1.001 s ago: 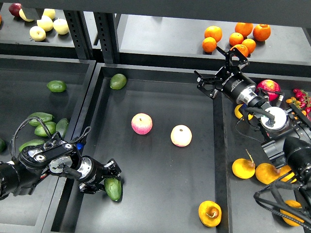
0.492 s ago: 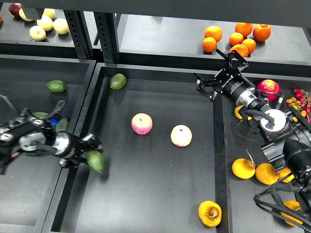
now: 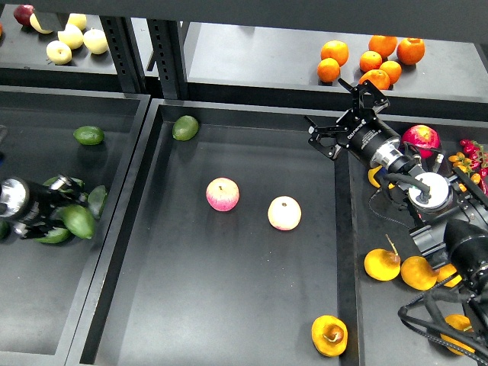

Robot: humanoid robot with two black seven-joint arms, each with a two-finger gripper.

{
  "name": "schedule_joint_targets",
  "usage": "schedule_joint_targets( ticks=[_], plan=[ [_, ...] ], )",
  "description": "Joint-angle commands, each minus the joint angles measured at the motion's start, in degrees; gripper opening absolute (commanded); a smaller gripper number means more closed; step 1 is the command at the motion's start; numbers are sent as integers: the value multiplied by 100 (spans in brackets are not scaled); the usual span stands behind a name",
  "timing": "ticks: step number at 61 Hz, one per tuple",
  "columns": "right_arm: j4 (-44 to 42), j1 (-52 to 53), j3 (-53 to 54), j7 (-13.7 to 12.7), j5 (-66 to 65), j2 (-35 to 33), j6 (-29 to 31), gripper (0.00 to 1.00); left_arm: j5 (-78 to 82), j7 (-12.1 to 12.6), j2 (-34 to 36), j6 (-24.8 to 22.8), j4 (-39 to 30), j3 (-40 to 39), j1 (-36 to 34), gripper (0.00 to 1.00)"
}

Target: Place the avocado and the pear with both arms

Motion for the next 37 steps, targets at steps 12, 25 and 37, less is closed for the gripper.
schedule_joint_targets(
  ticks=[12, 25, 37],
  plan=[
    [2, 0, -12, 0, 0, -1, 0, 100, -116, 0, 271, 0, 444, 72, 22, 37],
    [2, -9, -20, -8, 0, -1, 0, 100, -116, 0, 271, 0, 954, 72, 58, 38],
    [2, -9, -20, -9, 0, -1, 0, 100, -125, 0, 200, 0, 1411, 63, 163, 38]
  ],
)
